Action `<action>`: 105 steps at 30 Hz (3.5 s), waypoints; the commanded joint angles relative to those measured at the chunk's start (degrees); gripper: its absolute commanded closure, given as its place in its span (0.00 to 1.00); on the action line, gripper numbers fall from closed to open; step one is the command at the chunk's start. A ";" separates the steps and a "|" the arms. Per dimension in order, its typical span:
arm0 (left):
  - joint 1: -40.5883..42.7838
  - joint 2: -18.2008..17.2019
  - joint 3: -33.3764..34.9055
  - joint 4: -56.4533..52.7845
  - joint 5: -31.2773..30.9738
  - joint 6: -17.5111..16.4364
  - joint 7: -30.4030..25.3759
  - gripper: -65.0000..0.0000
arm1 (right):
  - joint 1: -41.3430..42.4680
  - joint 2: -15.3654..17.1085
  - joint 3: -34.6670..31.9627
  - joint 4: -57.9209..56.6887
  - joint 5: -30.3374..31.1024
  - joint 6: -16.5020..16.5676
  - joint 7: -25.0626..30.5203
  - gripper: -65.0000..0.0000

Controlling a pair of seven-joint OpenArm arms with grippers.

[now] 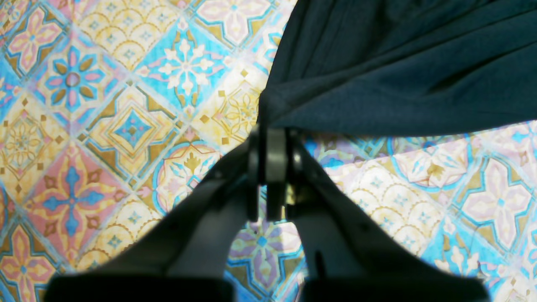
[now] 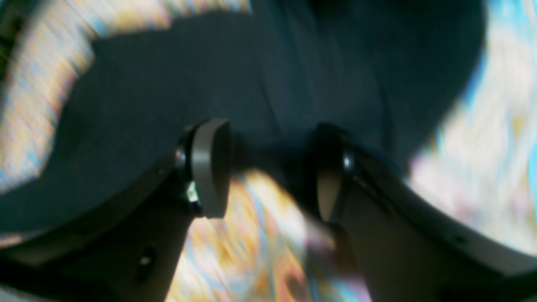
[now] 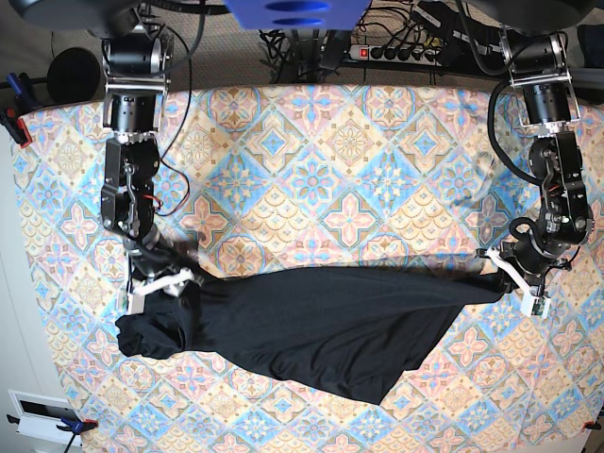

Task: Layout the t-shirt on the table in an organized manner, then fold the t-shirt properly
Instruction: 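Drag the right gripper's shirt corner away from the left gripper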

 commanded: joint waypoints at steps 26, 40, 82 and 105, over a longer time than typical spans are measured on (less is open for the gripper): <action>-1.21 -1.07 -0.43 0.84 -0.37 0.02 -1.36 1.00 | -0.26 0.46 8.62 -6.17 0.37 0.15 2.59 0.53; -1.21 -1.07 -0.52 0.84 -0.37 0.02 -1.36 1.00 | -0.26 -1.47 8.09 -6.70 0.28 0.15 2.50 0.54; -0.16 -1.07 -0.52 0.84 -0.37 0.02 -3.74 1.00 | -19.07 5.47 5.54 39.28 0.10 0.24 -2.51 1.00; -0.16 -1.07 -0.43 0.76 1.47 0.02 -3.74 1.00 | -25.93 9.78 6.60 45.35 0.28 0.24 -18.78 1.00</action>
